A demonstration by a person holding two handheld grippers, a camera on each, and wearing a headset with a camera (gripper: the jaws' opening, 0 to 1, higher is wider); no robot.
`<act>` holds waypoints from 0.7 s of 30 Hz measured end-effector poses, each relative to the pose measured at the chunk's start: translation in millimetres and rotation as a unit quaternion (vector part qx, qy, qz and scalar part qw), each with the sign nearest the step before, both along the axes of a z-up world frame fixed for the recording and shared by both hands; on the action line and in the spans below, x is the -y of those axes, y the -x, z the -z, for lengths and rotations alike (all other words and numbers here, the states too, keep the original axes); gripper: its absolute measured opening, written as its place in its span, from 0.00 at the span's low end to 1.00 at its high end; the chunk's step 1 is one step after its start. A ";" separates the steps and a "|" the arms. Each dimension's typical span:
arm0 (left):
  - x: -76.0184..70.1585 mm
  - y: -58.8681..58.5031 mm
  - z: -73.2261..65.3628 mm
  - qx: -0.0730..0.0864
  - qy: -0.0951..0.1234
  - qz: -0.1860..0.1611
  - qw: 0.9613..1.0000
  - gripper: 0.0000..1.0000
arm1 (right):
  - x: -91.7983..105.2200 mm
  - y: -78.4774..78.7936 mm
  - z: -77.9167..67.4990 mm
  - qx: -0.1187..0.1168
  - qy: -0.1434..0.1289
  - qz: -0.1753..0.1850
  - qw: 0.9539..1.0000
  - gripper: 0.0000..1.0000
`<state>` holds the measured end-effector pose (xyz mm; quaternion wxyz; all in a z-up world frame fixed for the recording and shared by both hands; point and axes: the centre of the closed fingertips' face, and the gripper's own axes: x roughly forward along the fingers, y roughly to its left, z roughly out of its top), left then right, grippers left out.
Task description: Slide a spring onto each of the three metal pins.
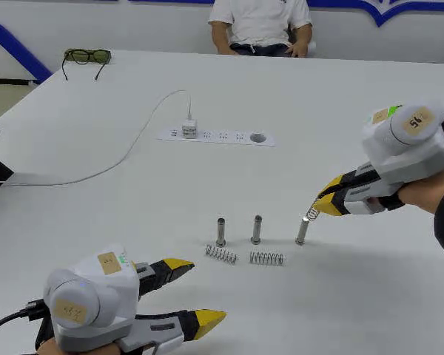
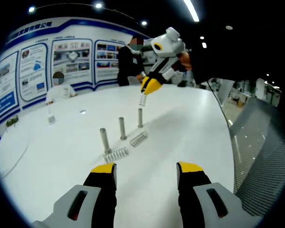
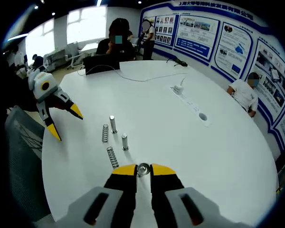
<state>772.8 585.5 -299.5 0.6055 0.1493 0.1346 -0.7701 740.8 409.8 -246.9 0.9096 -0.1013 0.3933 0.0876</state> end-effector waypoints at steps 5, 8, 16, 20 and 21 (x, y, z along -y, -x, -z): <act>-0.1 -0.3 0.6 0.000 -0.001 0.000 1.000 0.52 | 1.3 -2.2 4.4 -0.008 0.004 -0.003 1.000 0.12; -0.5 -0.9 0.9 -0.001 -0.001 -0.001 1.000 0.52 | 1.3 -3.5 5.5 -0.010 0.003 -0.003 1.000 0.12; -1.2 -1.1 1.9 -0.002 -0.002 -0.002 1.000 0.51 | -0.3 -7.7 11.5 -0.021 0.005 -0.004 1.000 0.12; -1.4 -2.0 2.4 -0.002 -0.001 -0.003 1.000 0.51 | 1.0 -8.9 15.7 -0.029 0.006 -0.003 1.000 0.12; -1.5 -2.1 2.5 -0.002 -0.002 -0.004 1.000 0.51 | 0.8 -9.4 16.4 -0.030 0.007 -0.003 1.000 0.12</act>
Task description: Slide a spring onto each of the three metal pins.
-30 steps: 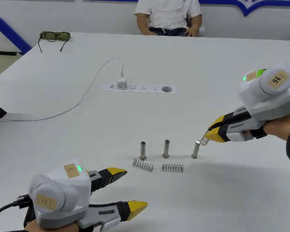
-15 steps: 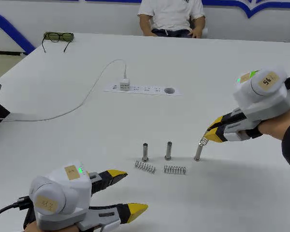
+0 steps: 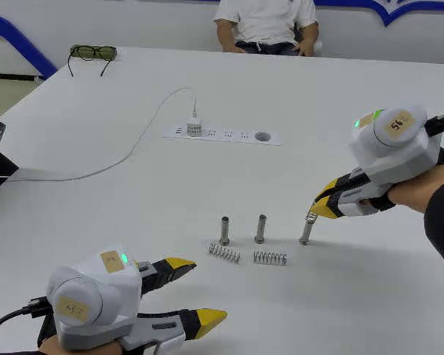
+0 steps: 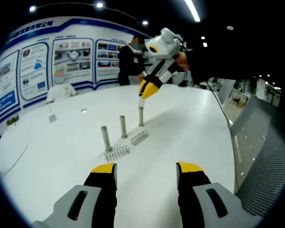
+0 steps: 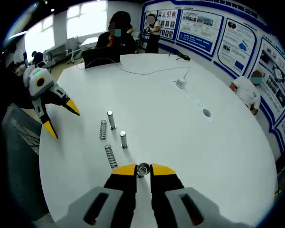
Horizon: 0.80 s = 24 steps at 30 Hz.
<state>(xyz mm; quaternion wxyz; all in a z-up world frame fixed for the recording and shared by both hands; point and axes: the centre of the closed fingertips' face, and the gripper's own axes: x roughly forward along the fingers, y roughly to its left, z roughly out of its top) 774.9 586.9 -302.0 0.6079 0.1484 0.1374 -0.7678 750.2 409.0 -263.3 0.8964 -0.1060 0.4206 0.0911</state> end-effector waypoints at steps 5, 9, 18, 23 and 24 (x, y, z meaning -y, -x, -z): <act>-0.4 -0.2 1.0 -0.001 0.000 -0.001 1.000 0.51 | -0.9 -1.9 6.6 -0.011 0.006 0.001 1.000 0.12; -0.4 -0.2 1.5 -0.001 0.000 -0.001 1.000 0.51 | -1.2 -2.3 13.1 -0.021 0.015 0.002 1.000 0.12; -0.4 -0.4 1.7 -0.001 0.000 -0.002 1.000 0.51 | 1.2 -3.2 29.3 -0.027 0.013 0.017 0.999 0.12; -1.0 -0.6 2.0 0.000 -0.001 -0.002 1.000 0.51 | 3.4 -2.3 38.8 -0.028 0.005 0.032 0.999 0.12; -1.1 -0.6 2.0 0.000 -0.001 -0.002 1.000 0.51 | 3.3 -2.5 40.2 -0.029 0.004 0.034 0.999 0.12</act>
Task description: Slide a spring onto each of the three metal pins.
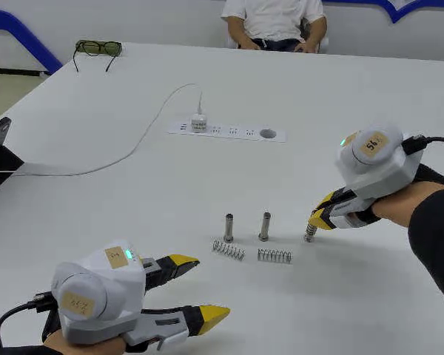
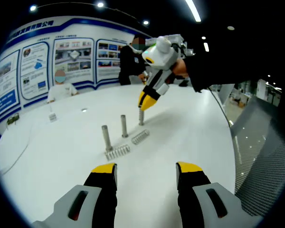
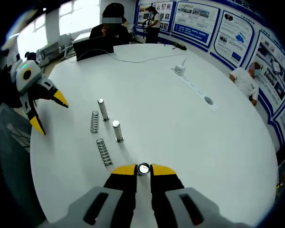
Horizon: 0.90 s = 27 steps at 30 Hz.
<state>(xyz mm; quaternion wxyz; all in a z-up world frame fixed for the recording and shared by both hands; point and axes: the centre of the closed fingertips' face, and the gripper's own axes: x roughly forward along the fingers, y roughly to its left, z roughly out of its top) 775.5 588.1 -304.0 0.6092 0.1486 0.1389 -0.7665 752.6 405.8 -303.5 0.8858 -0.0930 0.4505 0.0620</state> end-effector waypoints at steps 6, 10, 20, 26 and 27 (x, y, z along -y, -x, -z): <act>-0.2 0.4 -0.6 -0.001 0.001 0.000 1.000 0.51 | -1.6 -0.3 9.6 -0.007 -0.004 0.006 1.000 0.12; -0.3 -0.3 -0.6 -0.001 0.001 -0.001 1.000 0.51 | -0.4 0.1 9.5 -0.002 -0.010 0.013 1.000 0.12; 0.8 1.7 -0.6 0.000 0.000 0.003 1.000 0.51 | -0.8 1.5 6.9 0.006 -0.004 0.008 1.000 0.17; 1.0 0.8 -3.0 0.002 0.001 0.002 1.000 0.51 | 2.6 7.1 3.5 0.015 -0.004 0.015 1.000 0.19; 1.0 0.7 -3.4 0.002 0.001 0.002 1.000 0.51 | 3.1 8.9 3.2 0.016 -0.005 0.017 1.000 0.19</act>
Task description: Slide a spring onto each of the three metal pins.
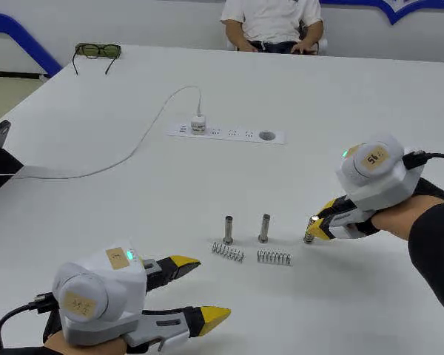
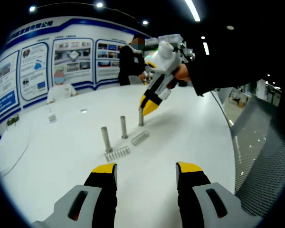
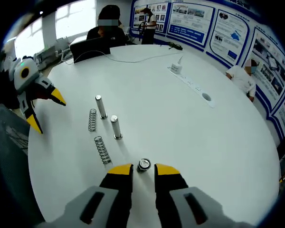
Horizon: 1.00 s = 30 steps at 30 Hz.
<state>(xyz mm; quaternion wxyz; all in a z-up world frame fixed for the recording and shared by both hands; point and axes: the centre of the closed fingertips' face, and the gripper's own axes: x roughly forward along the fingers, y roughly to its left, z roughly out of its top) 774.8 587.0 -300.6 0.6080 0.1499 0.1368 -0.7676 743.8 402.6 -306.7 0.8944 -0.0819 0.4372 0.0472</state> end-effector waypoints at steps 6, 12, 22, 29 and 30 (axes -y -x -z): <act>-0.3 0.3 -1.2 0.002 0.000 0.000 1.000 0.50 | -1.8 8.5 2.0 0.002 -0.006 0.003 1.000 0.19; 0.3 1.1 -1.6 0.003 0.000 0.002 1.000 0.50 | -8.8 16.3 8.4 -0.001 -0.012 0.001 1.000 0.19; 1.7 3.0 -2.7 0.004 0.001 0.003 1.000 0.50 | -30.6 15.3 9.0 0.003 -0.021 -0.015 1.000 0.18; 3.5 3.2 -3.8 0.004 0.003 0.004 1.000 0.49 | -44.7 6.9 10.2 0.004 -0.025 -0.042 0.999 0.16; 3.6 3.6 -3.8 0.004 0.003 0.004 1.000 0.49 | -47.1 5.1 11.2 0.004 -0.026 -0.047 0.999 0.16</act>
